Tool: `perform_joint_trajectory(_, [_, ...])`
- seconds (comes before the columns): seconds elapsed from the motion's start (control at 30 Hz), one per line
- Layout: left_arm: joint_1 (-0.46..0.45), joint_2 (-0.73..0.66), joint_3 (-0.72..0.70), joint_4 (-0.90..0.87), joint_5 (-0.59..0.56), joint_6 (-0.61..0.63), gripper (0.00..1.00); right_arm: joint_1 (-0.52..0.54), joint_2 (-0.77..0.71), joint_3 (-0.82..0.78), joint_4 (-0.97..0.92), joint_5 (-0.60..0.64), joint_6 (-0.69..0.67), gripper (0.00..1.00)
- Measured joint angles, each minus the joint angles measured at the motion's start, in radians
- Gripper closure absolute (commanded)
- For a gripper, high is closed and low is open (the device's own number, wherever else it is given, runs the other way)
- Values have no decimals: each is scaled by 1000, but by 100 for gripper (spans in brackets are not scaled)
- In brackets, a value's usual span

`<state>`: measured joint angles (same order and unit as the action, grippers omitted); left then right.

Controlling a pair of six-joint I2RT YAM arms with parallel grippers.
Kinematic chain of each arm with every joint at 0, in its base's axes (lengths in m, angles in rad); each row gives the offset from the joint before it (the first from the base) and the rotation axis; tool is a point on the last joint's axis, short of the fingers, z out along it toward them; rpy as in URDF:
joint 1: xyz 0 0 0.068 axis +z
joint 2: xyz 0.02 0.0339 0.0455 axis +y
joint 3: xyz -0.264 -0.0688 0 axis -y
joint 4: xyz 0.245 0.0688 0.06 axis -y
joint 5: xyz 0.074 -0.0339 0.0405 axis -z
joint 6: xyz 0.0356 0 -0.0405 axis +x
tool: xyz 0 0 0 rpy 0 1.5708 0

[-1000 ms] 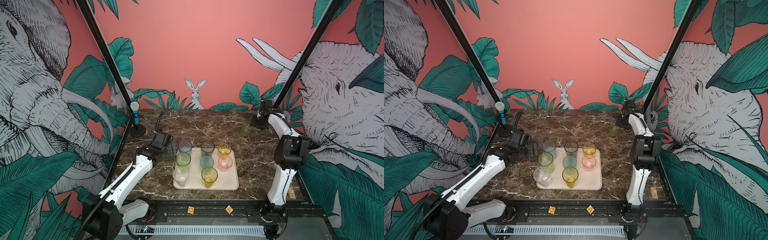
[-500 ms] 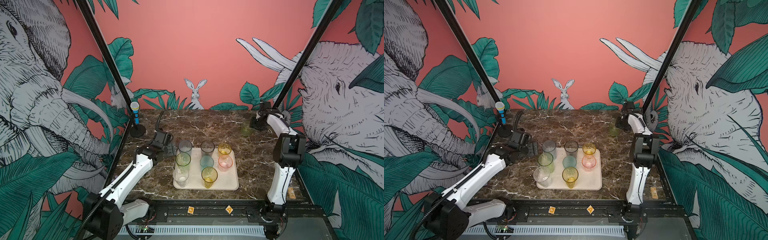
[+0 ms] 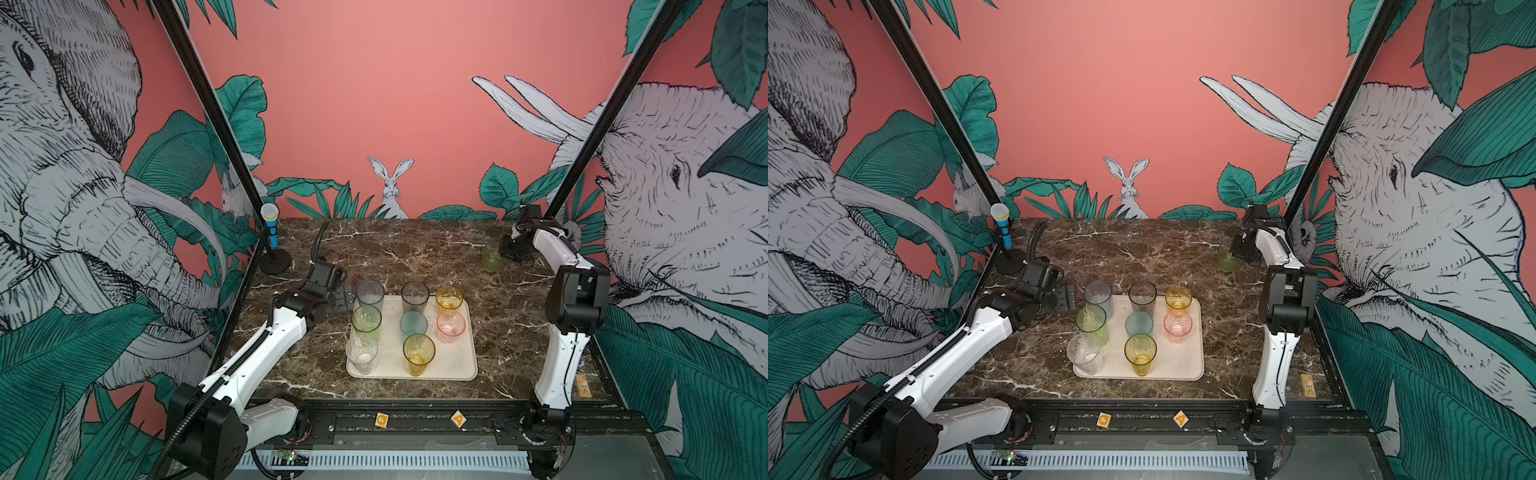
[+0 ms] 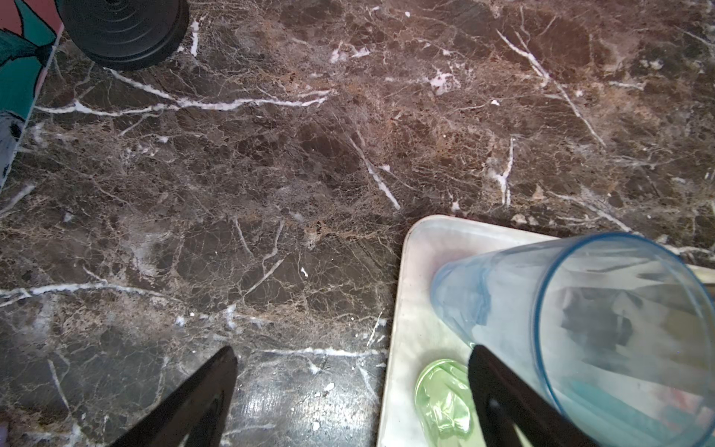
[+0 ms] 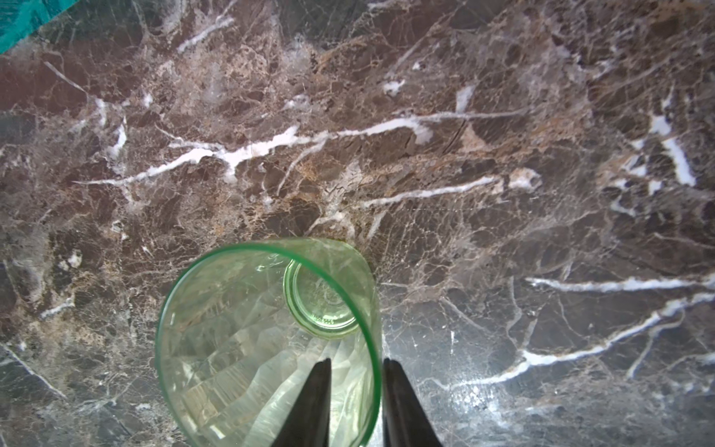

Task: Place the glasses into the tray
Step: Pick up the glass from the top-right of the table.

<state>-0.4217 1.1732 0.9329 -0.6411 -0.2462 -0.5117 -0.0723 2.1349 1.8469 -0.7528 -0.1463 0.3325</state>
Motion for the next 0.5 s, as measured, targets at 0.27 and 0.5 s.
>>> perform_joint_trajectory(0.27, [0, 4, 0, 0, 0, 0, 6, 0, 2, 0, 1, -2, -2, 91])
perform_joint_trajectory(0.5, [0, 4, 0, 0, 0, 0, 6, -1, 3, 0, -8, -2, -4, 98])
